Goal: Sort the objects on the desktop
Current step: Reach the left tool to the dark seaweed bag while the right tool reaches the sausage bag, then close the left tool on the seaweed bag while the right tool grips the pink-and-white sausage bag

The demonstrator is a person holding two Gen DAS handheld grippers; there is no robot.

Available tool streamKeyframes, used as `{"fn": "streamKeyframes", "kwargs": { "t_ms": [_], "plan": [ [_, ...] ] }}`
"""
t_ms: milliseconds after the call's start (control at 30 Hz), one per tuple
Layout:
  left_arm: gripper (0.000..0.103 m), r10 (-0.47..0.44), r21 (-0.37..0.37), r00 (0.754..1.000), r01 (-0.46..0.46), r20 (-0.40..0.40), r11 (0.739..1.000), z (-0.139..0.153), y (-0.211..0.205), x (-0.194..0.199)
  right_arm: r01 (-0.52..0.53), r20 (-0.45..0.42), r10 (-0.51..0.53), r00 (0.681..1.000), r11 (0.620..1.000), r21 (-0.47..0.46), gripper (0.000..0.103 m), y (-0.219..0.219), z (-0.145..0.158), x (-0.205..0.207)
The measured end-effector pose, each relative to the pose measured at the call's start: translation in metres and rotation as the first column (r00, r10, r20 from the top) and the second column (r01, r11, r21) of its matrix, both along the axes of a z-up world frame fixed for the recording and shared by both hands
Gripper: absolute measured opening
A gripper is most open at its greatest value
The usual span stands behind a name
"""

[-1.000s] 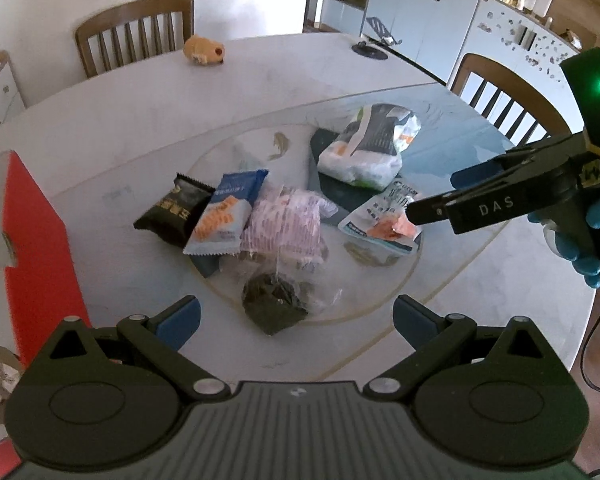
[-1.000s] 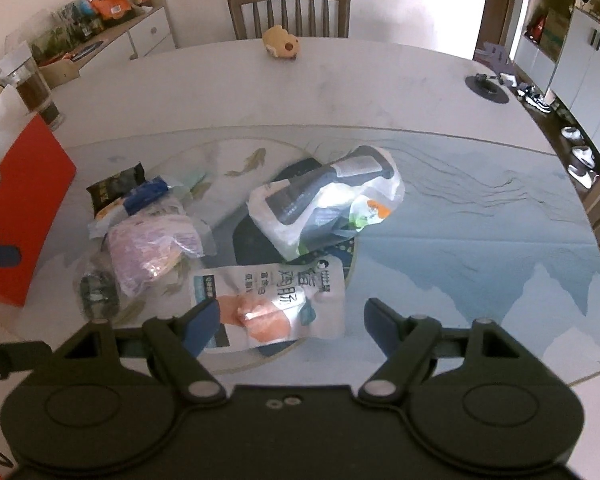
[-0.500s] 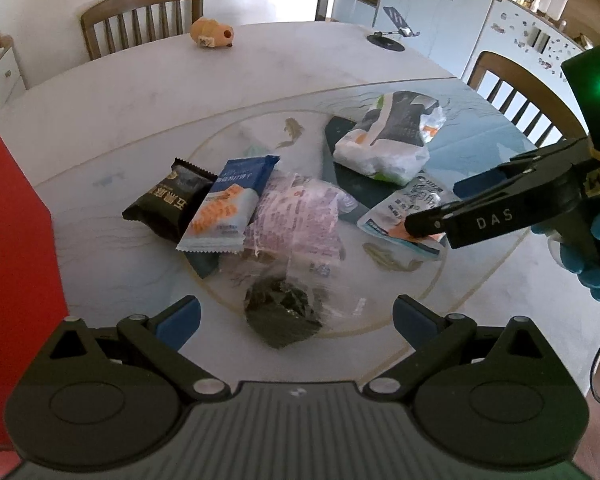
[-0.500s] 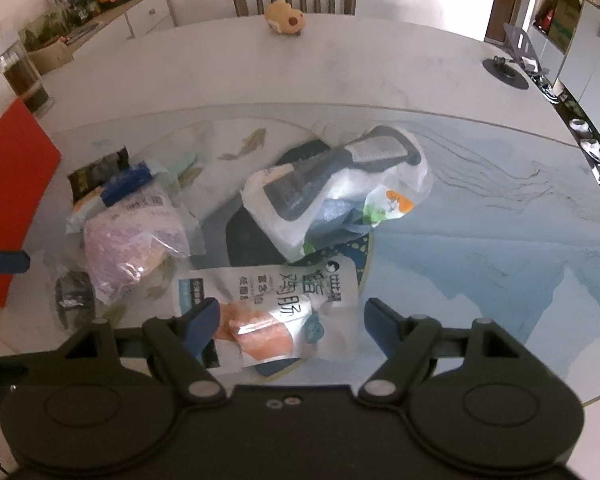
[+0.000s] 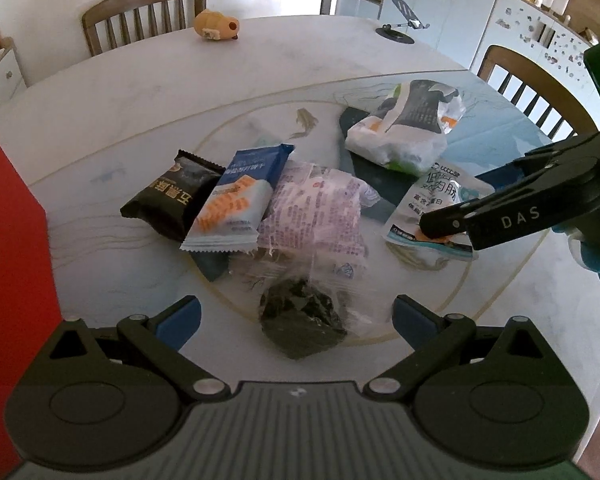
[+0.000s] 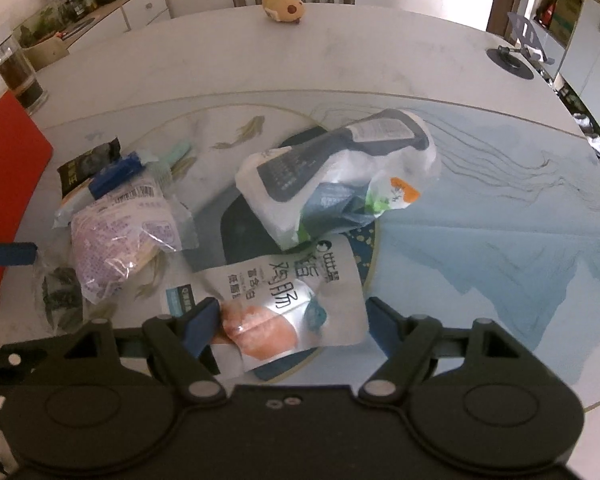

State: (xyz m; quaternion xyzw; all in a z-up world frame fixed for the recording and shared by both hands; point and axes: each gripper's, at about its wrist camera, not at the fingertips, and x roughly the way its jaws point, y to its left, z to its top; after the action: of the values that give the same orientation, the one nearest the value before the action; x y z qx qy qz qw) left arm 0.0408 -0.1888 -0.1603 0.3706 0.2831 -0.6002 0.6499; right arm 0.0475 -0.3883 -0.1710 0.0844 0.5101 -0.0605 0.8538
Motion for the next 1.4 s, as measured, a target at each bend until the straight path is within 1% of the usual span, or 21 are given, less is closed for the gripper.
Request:
{"fn": "streamKeyframes", "kwargs": {
  "t_ms": [67, 100, 167, 200, 233, 300, 367, 467, 533, 600, 633, 700, 933, 1133, 1400],
  "plan": [
    [0.099, -0.004, 0.0, 1.0, 0.004, 0.012, 1.0, -0.002, 0.0, -0.001, -0.011, 0.005, 0.011, 1.0, 1.0, -0.012, 0.079, 0.002, 0.0, 0.0],
    [0.096, -0.003, 0.005, 1.0, 0.003, 0.015, 1.0, -0.003, 0.0, -0.001, -0.016, 0.008, 0.016, 1.0, 1.0, -0.019, 0.079, 0.003, -0.001, 0.0],
    [0.094, 0.001, 0.011, 1.0, -0.001, 0.014, 1.0, -0.005, -0.001, -0.001, -0.027, 0.015, 0.028, 1.0, 0.999, -0.029, 0.077, 0.005, -0.001, 0.0],
    [0.094, 0.005, 0.014, 1.0, -0.006, 0.026, 1.0, -0.006, -0.001, -0.001, -0.032, 0.018, 0.033, 0.999, 0.999, -0.03, 0.074, 0.006, -0.001, -0.001],
    [0.092, 0.009, 0.019, 0.999, -0.01, 0.041, 1.0, -0.007, -0.001, -0.001, -0.038, 0.022, 0.039, 0.999, 0.999, -0.031, 0.071, 0.007, 0.0, -0.001],
    [0.086, 0.011, 0.025, 0.999, -0.012, 0.043, 1.0, -0.009, -0.001, 0.0, -0.037, 0.023, 0.038, 0.999, 0.999, -0.03, 0.071, 0.008, 0.001, -0.001],
    [0.084, 0.015, 0.025, 0.999, -0.016, 0.047, 1.0, -0.009, -0.001, 0.0, -0.038, 0.027, 0.039, 0.999, 0.999, -0.029, 0.071, 0.007, 0.0, -0.002],
    [0.076, 0.003, 0.018, 0.999, -0.004, 0.04, 1.0, -0.007, 0.0, 0.0, -0.04, 0.033, 0.041, 0.999, 0.999, -0.028, 0.07, 0.008, 0.0, -0.004],
    [0.066, -0.004, 0.011, 0.999, 0.004, 0.049, 1.0, -0.005, 0.001, -0.001, -0.042, 0.037, 0.043, 0.998, 0.999, -0.026, 0.07, 0.008, 0.0, -0.005],
    [0.059, -0.015, 0.004, 0.999, 0.015, 0.044, 1.0, -0.004, 0.002, -0.002, -0.045, 0.038, 0.046, 0.998, 0.999, -0.025, 0.07, 0.008, 0.001, -0.006],
    [0.051, -0.021, -0.001, 0.999, 0.021, 0.038, 1.0, -0.003, 0.002, -0.002, -0.05, 0.036, 0.051, 0.998, 0.998, -0.024, 0.069, 0.008, 0.001, -0.007],
    [0.043, -0.022, -0.007, 0.999, 0.022, 0.032, 1.0, -0.002, 0.004, -0.002, -0.054, 0.035, 0.055, 0.998, 0.998, -0.029, 0.069, 0.01, 0.001, -0.01],
    [0.036, -0.025, -0.029, 1.0, 0.025, 0.002, 0.999, 0.005, 0.011, -0.002, -0.051, 0.04, 0.052, 0.998, 0.999, -0.019, 0.069, 0.01, 0.006, -0.02],
    [0.035, -0.039, -0.037, 0.999, 0.039, -0.011, 0.999, 0.016, 0.018, -0.006, -0.072, 0.061, 0.074, 0.995, 0.997, -0.043, 0.068, 0.017, 0.016, -0.029],
    [0.035, -0.025, -0.042, 0.999, 0.024, -0.041, 0.999, 0.039, 0.028, -0.007, -0.079, 0.099, 0.081, 0.992, 0.997, -0.026, 0.068, 0.024, 0.042, -0.044]
  ]
}}
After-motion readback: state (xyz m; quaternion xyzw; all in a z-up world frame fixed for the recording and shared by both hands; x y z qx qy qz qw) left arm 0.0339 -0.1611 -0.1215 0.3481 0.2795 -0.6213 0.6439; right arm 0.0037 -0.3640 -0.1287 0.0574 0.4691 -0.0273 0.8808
